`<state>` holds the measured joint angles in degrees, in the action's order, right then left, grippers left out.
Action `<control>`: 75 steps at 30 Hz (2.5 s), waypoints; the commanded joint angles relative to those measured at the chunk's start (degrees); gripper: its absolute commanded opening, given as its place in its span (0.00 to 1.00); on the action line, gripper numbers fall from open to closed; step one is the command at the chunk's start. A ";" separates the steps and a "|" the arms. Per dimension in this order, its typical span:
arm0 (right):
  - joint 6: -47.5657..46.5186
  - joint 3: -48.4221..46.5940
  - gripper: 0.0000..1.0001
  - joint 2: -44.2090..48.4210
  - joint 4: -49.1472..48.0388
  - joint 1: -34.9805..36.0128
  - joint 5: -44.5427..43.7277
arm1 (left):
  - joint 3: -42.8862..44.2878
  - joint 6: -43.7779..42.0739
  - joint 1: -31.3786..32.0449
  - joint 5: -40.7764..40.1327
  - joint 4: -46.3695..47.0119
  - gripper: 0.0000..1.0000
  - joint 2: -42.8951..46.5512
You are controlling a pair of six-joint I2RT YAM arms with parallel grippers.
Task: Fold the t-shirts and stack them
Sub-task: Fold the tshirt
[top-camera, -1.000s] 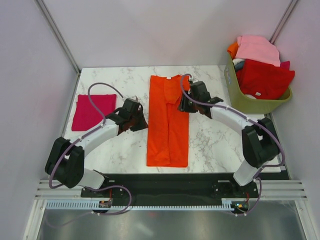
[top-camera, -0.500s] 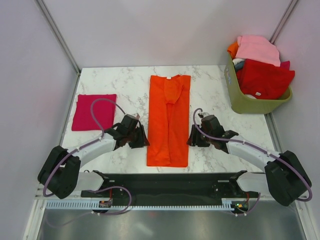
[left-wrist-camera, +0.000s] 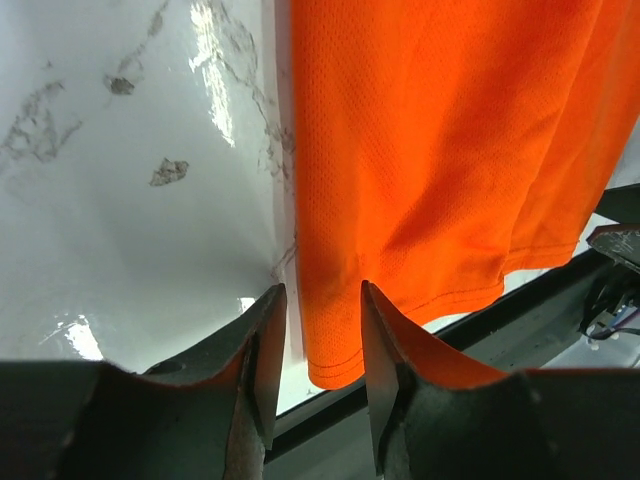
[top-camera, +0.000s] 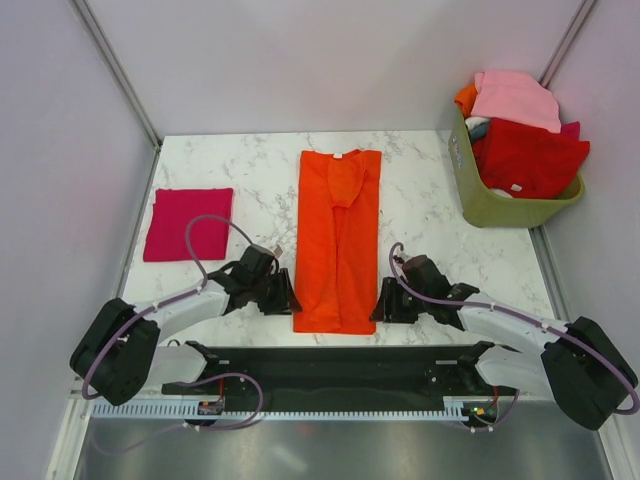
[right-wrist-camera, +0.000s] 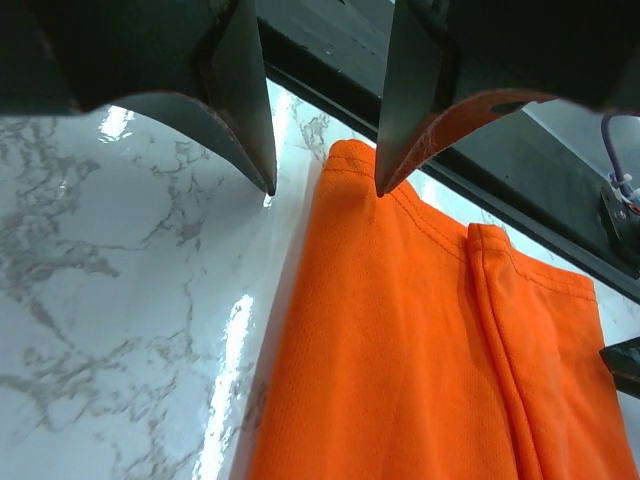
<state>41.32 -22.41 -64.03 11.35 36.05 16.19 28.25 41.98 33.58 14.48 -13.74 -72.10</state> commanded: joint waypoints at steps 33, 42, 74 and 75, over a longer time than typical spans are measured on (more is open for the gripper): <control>3.77 1.68 0.33 1.89 4.38 5.52 -5.99 | -3.99 2.15 1.04 1.95 1.43 0.12 1.95; 3.86 0.18 0.45 2.78 4.47 5.43 -4.50 | -5.05 3.11 1.13 5.47 1.08 0.42 6.88; 3.15 -1.40 0.00 4.52 5.70 5.52 -3.27 | -1.54 4.43 4.21 6.70 -2.35 0.02 7.14; 3.15 -1.93 0.00 5.14 5.78 5.52 -3.27 | -1.01 4.52 4.12 7.05 -2.35 0.02 7.23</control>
<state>44.77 -21.58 -60.60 15.99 41.47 13.45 23.90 45.39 37.74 20.53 -15.68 -66.19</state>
